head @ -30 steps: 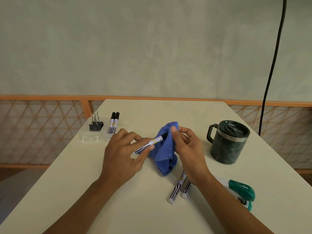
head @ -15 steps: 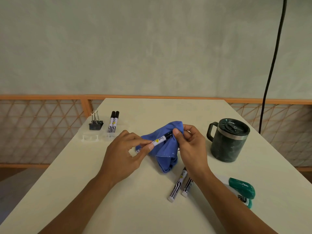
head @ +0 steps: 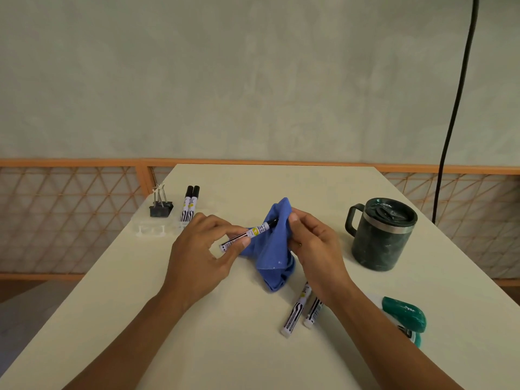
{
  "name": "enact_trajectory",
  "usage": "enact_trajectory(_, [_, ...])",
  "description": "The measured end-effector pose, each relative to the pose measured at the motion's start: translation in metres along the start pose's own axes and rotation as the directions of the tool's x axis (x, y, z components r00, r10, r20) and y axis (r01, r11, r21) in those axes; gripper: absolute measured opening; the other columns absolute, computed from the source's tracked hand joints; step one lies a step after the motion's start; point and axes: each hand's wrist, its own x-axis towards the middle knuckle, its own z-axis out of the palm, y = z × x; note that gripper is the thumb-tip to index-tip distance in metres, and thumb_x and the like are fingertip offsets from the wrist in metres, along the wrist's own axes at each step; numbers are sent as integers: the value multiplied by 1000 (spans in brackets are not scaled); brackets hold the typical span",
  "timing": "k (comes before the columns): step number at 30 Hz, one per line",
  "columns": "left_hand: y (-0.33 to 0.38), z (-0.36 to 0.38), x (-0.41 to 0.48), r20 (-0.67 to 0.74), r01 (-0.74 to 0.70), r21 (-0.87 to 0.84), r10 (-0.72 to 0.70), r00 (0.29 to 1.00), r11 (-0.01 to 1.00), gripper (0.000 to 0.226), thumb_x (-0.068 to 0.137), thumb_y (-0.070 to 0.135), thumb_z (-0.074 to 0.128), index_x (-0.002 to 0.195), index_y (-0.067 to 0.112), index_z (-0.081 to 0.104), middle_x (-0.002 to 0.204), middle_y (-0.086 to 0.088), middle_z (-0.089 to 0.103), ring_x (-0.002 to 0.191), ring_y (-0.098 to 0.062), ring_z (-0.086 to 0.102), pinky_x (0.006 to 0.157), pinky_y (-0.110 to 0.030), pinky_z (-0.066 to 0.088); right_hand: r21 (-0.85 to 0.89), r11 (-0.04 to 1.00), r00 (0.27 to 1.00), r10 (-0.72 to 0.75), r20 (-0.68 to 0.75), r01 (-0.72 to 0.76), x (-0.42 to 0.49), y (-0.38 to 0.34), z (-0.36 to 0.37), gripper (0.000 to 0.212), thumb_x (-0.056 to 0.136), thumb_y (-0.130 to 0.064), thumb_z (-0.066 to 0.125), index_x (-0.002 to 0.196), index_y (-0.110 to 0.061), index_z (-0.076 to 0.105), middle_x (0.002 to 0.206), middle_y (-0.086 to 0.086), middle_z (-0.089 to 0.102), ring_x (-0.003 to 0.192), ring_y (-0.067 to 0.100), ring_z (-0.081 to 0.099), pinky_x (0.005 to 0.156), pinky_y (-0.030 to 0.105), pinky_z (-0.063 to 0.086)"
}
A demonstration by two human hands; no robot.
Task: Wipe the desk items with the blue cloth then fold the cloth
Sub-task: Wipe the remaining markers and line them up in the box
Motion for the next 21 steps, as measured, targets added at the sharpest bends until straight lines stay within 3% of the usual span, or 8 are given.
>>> enact_trajectory(3, [0,0,-1,6,-22,19,22,1000,1000,20,95,43,77,112,34,81,100,18,68,97,-17,63,81,-41,54,-120,991,998,-56,-15,53,-2,-2,3,22,100,-22,75,121,-23,77,115,-7,80,109,14,75,91,30,62])
enact_trajectory(8, [1,1,-2,28,-41,47,39,999,998,19,93,46,77,109,36,81,98,19,68,95,-14,62,77,-40,54,-111,991,991,-90,-100,79,-1,-2,0,16,98,-19,76,115,-16,75,103,-4,82,96,12,78,78,20,60])
enact_trajectory(13, [2,-3,0,20,-11,80,9,1000,997,13,95,46,78,106,40,80,97,22,69,94,-7,59,76,-33,52,-111,990,981,-105,-163,88,3,-3,1,16,106,-26,66,119,-19,67,93,-1,83,84,12,77,69,29,60])
enact_trajectory(17, [-2,-5,0,-12,153,-51,-153,988,987,7,95,37,82,101,40,80,94,19,74,82,-16,55,77,-22,45,-105,991,971,-104,-214,83,5,-5,-5,16,106,-29,65,120,-20,66,95,-4,83,88,12,77,76,34,58])
enact_trajectory(19, [-2,-6,2,9,275,-169,-277,961,946,4,96,36,80,97,40,81,89,19,73,77,-16,54,74,-13,40,-112,991,977,-95,-192,74,4,-4,-5,14,106,-27,65,118,-22,67,96,-6,83,88,9,77,74,31,58])
enact_trajectory(21, [-2,-5,3,51,363,-268,-363,930,892,5,97,38,78,97,37,82,82,19,72,72,-11,53,68,-12,41,-139,987,981,-103,-164,81,2,-3,-3,12,105,-26,66,117,-24,67,96,-9,82,88,6,77,70,23,57])
